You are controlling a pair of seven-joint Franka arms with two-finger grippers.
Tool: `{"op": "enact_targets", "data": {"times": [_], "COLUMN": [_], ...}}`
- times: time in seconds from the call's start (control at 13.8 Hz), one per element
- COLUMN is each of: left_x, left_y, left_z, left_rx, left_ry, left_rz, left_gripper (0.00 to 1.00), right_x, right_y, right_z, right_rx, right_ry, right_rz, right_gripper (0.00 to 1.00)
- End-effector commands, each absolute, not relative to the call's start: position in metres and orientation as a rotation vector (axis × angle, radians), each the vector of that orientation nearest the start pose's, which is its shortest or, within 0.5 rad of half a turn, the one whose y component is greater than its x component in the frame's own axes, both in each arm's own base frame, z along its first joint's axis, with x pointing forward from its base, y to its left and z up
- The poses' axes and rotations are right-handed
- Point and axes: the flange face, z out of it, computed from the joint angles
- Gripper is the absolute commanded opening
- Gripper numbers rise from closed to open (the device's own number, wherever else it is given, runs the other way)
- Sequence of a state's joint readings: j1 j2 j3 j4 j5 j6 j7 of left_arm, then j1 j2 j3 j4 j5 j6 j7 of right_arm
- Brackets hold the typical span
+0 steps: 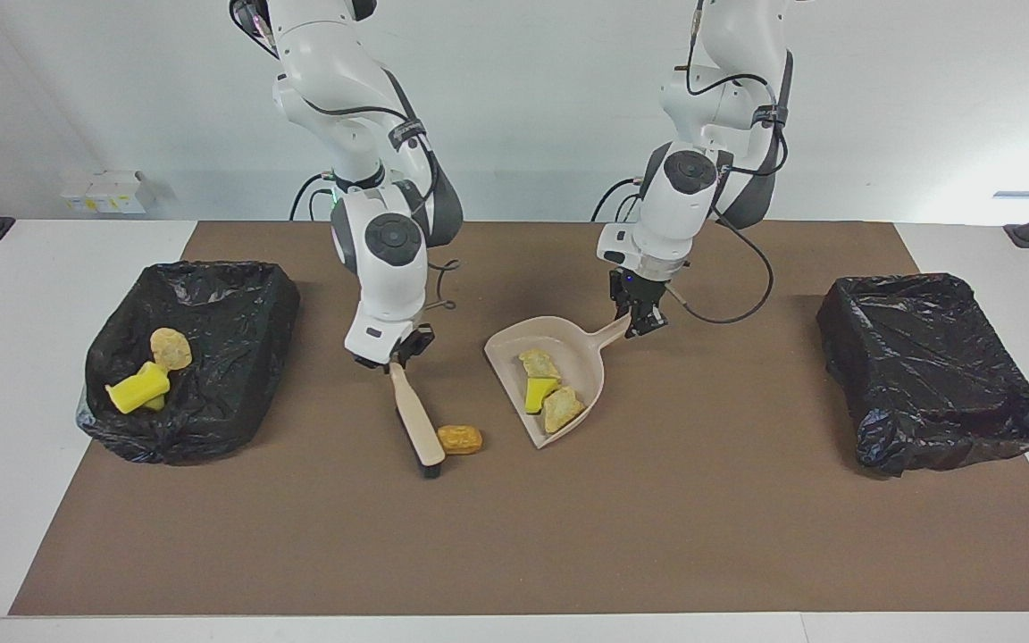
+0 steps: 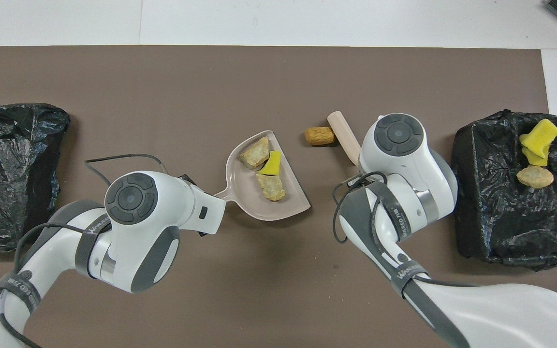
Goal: Sweep and dump trash in bin
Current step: 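Sweep the crumbs into the dustpan with the right gripper's brush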
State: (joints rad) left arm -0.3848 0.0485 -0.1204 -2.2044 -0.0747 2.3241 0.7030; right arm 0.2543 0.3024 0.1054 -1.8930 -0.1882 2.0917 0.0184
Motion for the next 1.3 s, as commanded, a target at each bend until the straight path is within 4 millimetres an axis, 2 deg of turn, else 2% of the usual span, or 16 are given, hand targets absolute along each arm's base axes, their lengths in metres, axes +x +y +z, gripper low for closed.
{"op": "enact_targets", "data": {"times": [0.0, 0.22, 0.36, 0.43, 0.58, 0.72, 0.8, 1.01, 1.16, 1.23], "left_x": [0.474, 0.476, 0.479, 0.480, 0.481, 0.485, 0.488, 0.495, 0.500, 0.501], "left_y": [-0.258, -0.256, -0.251, -0.251, -0.250, -0.243, -0.236, -0.219, -0.204, -0.200], "left_z": [0.366, 0.367, 0.367, 0.368, 0.368, 0.372, 0.379, 0.399, 0.410, 0.415], "left_rx": [-2.709, -2.719, -2.764, -2.764, -2.770, -2.779, -2.783, -2.790, -2.799, -2.801], "left_ry": [1.698, 1.682, 1.609, 1.608, 1.598, 1.575, 1.559, 1.518, 1.480, 1.468], "left_rz": [-0.154, -0.154, -0.158, -0.167, -0.172, -0.190, -0.207, -0.263, -0.292, -0.307], "left_gripper": [0.00, 0.00, 0.00, 0.00, 0.00, 0.00, 0.00, 0.00, 0.00, 0.00], "right_x": [0.562, 0.535, 0.521, 0.515, 0.502, 0.495, 0.499, 0.507, 0.508, 0.504], "right_y": [0.233, 0.274, 0.296, 0.304, 0.305, 0.284, 0.261, 0.210, 0.191, 0.190], "right_z": [0.341, 0.345, 0.351, 0.357, 0.370, 0.386, 0.395, 0.415, 0.426, 0.428], "right_rx": [-3.131, -3.049, -3.029, -3.014, -3.018, -3.030, -3.036, -3.053, -3.076, -3.095], "right_ry": [-0.730, -0.895, -0.931, -0.904, -0.906, -0.926, -0.915, -0.846, -0.770, -0.724], "right_rz": [0.087, 0.099, 0.111, 0.106, 0.148, 0.249, 0.301, 0.372, 0.378, 0.380], "right_gripper": [0.00, 0.00, 0.00, 0.00, 0.00, 0.00, 0.00, 0.00, 0.00, 0.00]}}
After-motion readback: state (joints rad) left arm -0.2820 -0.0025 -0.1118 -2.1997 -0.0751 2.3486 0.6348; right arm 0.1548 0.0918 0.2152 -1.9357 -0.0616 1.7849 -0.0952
